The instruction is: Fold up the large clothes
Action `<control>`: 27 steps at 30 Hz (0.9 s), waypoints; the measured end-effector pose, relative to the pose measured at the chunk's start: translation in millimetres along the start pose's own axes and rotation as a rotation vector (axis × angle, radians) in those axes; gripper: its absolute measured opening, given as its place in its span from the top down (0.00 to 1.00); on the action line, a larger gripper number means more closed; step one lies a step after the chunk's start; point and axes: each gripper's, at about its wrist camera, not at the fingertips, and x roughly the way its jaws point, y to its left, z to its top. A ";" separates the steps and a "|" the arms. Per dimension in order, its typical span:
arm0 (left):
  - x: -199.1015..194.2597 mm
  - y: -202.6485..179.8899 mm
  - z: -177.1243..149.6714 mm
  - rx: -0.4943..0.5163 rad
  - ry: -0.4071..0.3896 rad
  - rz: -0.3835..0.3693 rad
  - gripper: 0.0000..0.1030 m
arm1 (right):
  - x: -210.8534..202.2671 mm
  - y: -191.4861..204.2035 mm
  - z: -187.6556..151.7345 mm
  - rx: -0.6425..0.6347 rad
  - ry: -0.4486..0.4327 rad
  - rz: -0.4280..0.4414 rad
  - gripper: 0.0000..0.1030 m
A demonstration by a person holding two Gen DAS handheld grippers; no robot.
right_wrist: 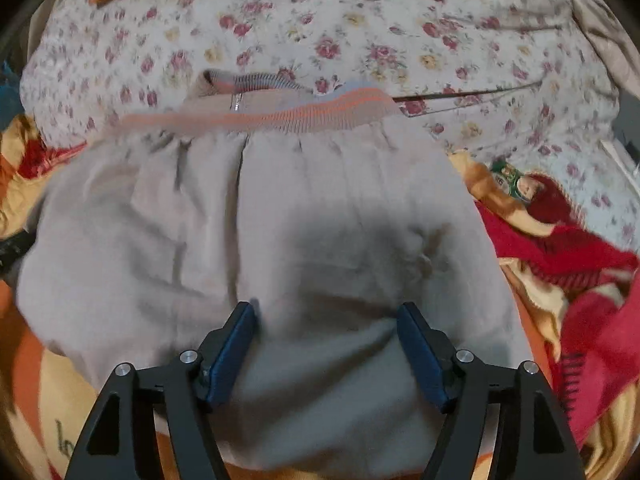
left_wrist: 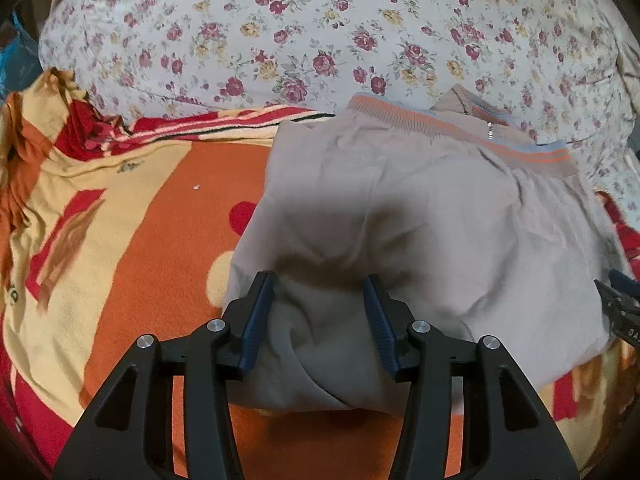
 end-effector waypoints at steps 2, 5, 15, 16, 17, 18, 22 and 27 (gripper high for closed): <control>-2.4 11.1 3.6 -0.050 0.015 -0.080 0.45 | -12.0 -3.5 -1.6 0.010 -0.026 0.027 0.31; -6.4 27.9 9.9 -0.148 0.023 -0.187 0.35 | -26.0 -9.1 -8.7 0.023 -0.050 0.066 0.28; 7.4 50.7 26.2 -0.286 0.048 -0.201 0.27 | -20.1 -36.7 -23.3 0.069 -0.127 0.142 0.22; 14.1 53.4 26.4 -0.304 0.071 -0.208 0.27 | -17.6 -38.2 -24.0 0.074 -0.126 0.151 0.22; 19.5 55.2 25.5 -0.311 0.097 -0.213 0.27 | -15.1 -38.4 -24.1 0.074 -0.122 0.157 0.21; 27.5 55.7 25.2 -0.317 0.127 -0.223 0.27 | -13.6 -37.4 -23.2 0.065 -0.117 0.159 0.21; 35.4 55.2 28.0 -0.330 0.119 -0.245 0.21 | -13.7 -33.0 -20.2 0.030 -0.123 0.156 0.21; 41.7 39.2 31.1 -0.258 0.107 -0.247 0.17 | -11.8 -32.0 -17.6 0.020 -0.122 0.155 0.20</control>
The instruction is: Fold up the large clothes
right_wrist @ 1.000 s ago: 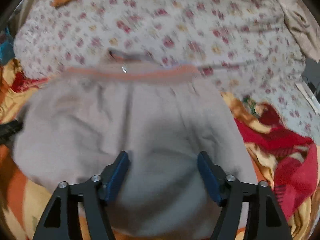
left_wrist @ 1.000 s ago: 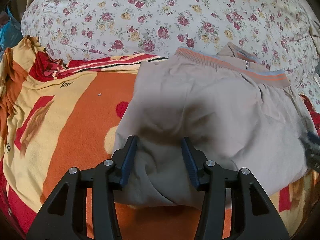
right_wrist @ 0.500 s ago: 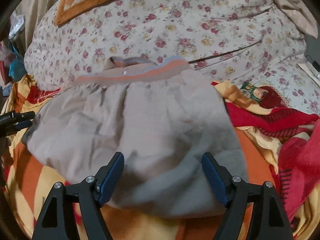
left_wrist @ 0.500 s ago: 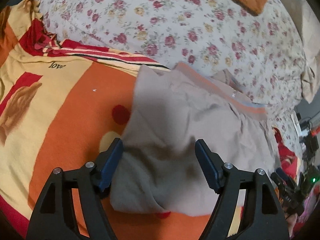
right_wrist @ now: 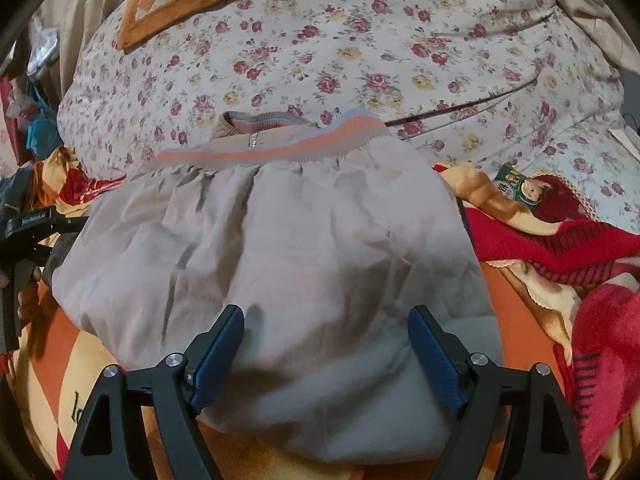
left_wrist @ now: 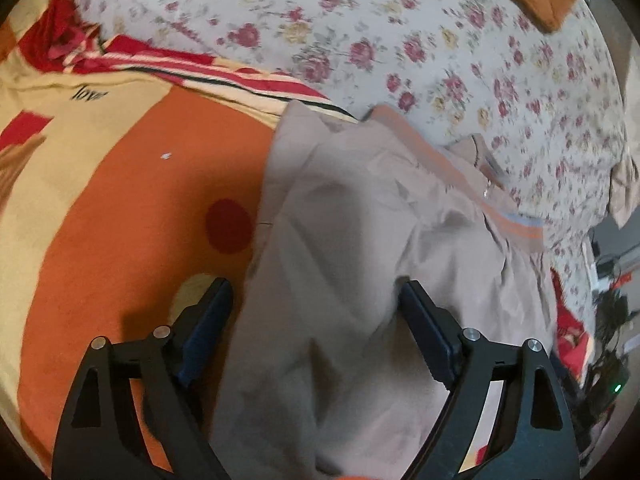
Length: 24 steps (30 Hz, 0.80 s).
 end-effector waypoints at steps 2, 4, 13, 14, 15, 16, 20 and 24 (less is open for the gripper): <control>2.3 -3.3 0.4 0.021 0.000 0.003 0.17 | 0.3 -1.6 1.2 0.015 -0.003 0.005 0.20; 3.4 -2.3 1.5 0.015 0.005 -0.006 0.17 | -1.0 -2.4 1.3 0.030 -0.009 0.014 0.20; 2.4 -1.4 -1.0 0.009 -0.006 -0.003 0.17 | 0.3 -5.2 0.6 0.053 -0.013 0.025 0.20; 2.5 -1.8 -1.3 0.009 -0.007 -0.002 0.17 | 0.7 -5.4 0.6 0.053 -0.012 0.024 0.20; 2.4 -1.3 -1.6 0.010 -0.007 -0.002 0.17 | 0.2 -4.9 0.3 0.054 -0.013 0.021 0.20; 2.3 -1.1 -1.9 0.011 -0.009 0.000 0.17 | 0.3 -5.1 0.5 0.056 -0.016 0.017 0.20; 3.2 -2.3 -1.4 0.014 -0.010 0.005 0.17 | -3.9 -5.8 2.1 0.068 -0.042 0.006 0.20; 3.0 -2.3 -1.5 0.016 -0.009 0.005 0.17 | -2.2 -10.2 5.0 0.073 -0.049 -0.042 0.20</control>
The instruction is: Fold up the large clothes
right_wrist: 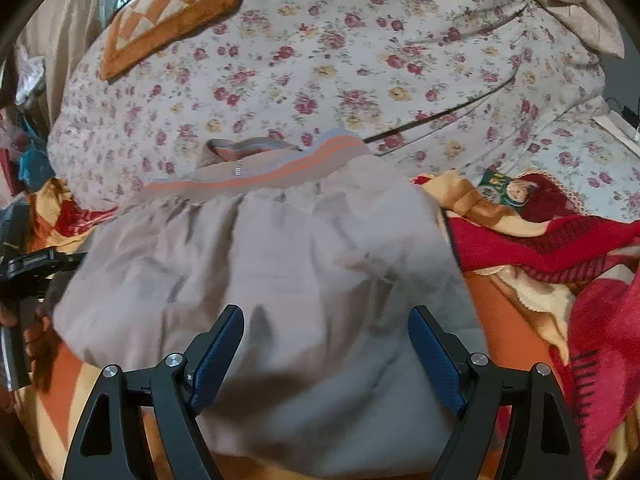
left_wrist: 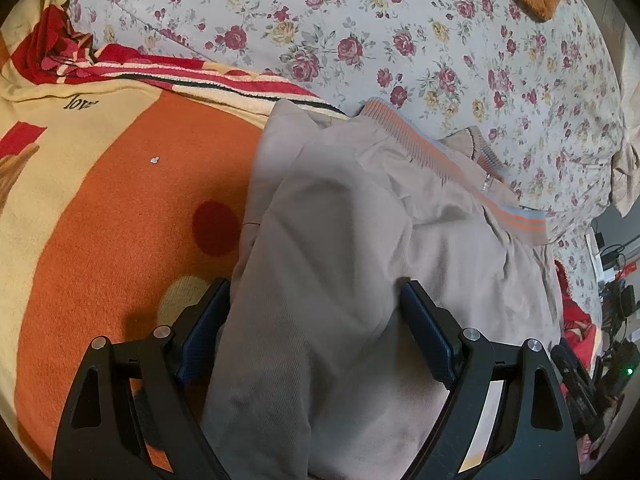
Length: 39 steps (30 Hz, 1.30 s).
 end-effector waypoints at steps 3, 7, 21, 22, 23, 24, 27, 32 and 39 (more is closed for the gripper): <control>0.8 0.2 0.4 0.005 0.004 0.001 0.17 | 10.8 -4.4 -1.0 0.005 0.047 -0.046 0.20; 0.8 -1.9 0.6 0.013 0.014 -0.036 0.39 | 11.5 -6.5 -0.9 0.016 0.056 -0.045 0.20; -49.6 -52.1 18.6 0.013 -0.033 -0.142 0.81 | -11.8 -32.1 12.2 0.132 0.033 0.004 0.20; -54.3 -61.8 20.8 0.022 -0.035 -0.144 0.82 | -13.5 -34.7 13.4 0.141 0.033 0.002 0.20; -60.0 -74.8 22.9 0.040 -0.039 -0.147 0.82 | -14.8 -36.9 14.3 0.149 0.035 0.002 0.20; -66.9 -91.8 24.7 0.069 -0.044 -0.151 0.82 | -16.5 -39.4 15.2 0.159 0.036 0.001 0.20; -80.8 -142.8 25.4 0.162 -0.048 -0.161 0.83 | -25.4 -50.2 19.1 0.198 0.025 0.010 0.20; -65.0 -253.7 -3.9 0.360 -0.014 -0.179 0.91 | -39.0 -75.1 24.3 0.285 0.004 0.008 0.20; 36.6 -333.0 -73.7 0.482 0.196 -0.218 0.92 | -48.5 -115.6 23.5 0.406 -0.011 -0.058 0.20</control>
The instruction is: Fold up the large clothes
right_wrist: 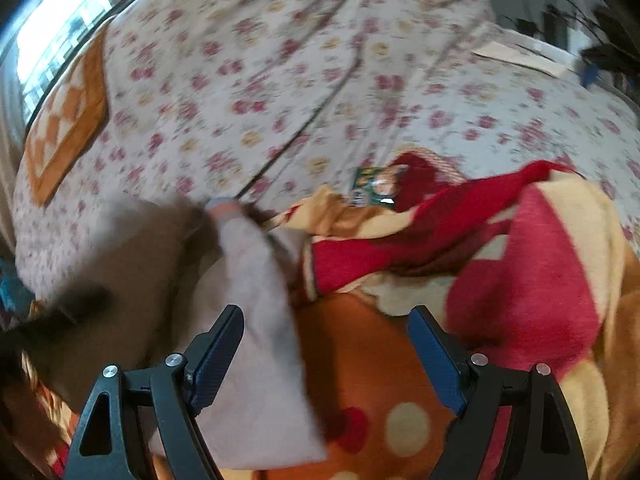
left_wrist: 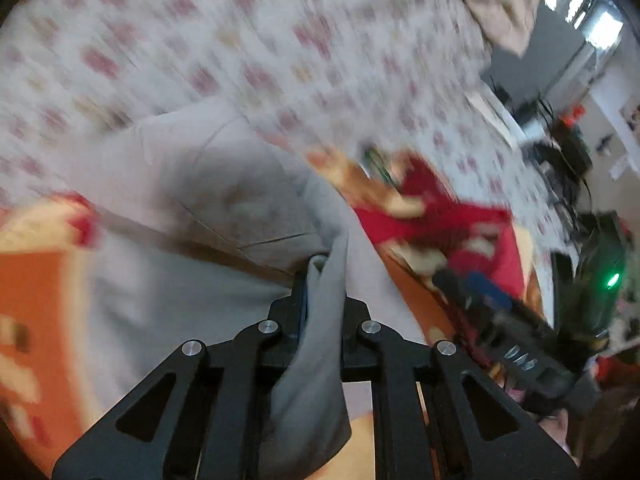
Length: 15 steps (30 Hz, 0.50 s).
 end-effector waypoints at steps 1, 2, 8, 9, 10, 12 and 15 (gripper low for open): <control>12.5 -0.6 -3.7 -0.014 0.027 -0.047 0.91 | 0.2 -4.6 1.5 0.021 0.005 -0.001 0.20; 17.7 -0.8 -6.5 -0.028 0.037 -0.062 0.90 | -0.1 -7.1 2.9 0.034 0.006 0.007 0.20; -49.0 13.1 -17.4 -0.020 -0.016 -0.186 0.45 | -8.1 -4.0 4.7 0.024 -0.014 0.053 0.20; -64.1 17.3 -20.8 -0.015 -0.039 -0.181 0.45 | -9.2 -2.4 4.4 0.026 -0.020 0.076 0.20; -77.9 23.6 -25.0 -0.009 -0.063 -0.150 0.45 | -11.1 -0.6 3.9 0.030 -0.026 0.106 0.20; -98.9 42.0 -37.9 0.000 -0.114 0.010 0.45 | -16.1 6.2 1.6 0.028 -0.033 0.187 0.20; -102.7 67.2 -60.3 -0.002 -0.158 0.257 0.45 | -15.6 25.2 -3.6 0.000 -0.013 0.326 0.16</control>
